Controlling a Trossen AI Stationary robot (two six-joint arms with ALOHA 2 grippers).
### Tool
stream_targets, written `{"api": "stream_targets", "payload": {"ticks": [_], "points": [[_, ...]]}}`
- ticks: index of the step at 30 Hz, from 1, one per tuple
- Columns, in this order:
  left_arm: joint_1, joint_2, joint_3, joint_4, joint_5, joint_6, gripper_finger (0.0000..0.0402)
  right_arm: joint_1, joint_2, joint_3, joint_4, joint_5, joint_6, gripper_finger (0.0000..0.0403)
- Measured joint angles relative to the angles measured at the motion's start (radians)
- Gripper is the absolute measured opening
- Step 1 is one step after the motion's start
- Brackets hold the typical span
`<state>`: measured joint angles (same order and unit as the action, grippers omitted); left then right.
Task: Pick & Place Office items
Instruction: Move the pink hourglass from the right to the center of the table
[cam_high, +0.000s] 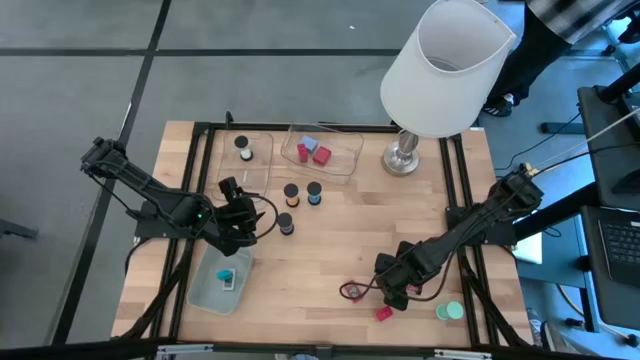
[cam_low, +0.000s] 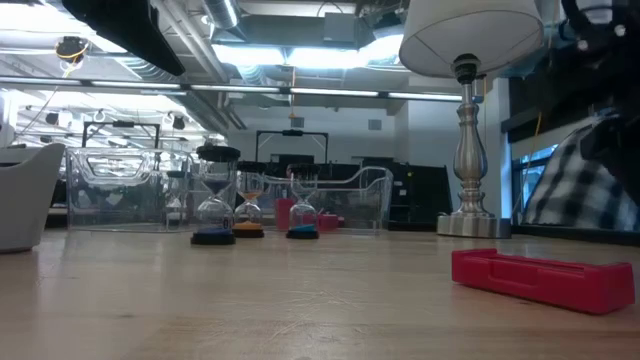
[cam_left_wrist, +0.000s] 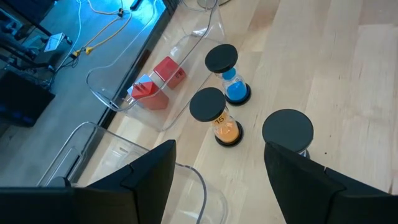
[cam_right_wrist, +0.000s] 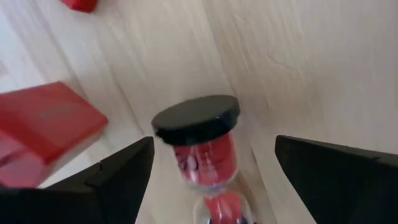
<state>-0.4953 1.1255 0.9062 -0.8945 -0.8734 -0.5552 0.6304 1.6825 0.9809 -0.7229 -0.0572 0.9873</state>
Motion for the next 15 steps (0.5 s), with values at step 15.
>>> {"api": "stream_targets", "payload": {"ticks": [15], "points": [[0.0, 0.0, 0.0, 0.0, 0.0, 0.0, 0.0242, 0.0, 0.082, -0.012, -0.004, 0.031, -0.026, 0.0282]]}}
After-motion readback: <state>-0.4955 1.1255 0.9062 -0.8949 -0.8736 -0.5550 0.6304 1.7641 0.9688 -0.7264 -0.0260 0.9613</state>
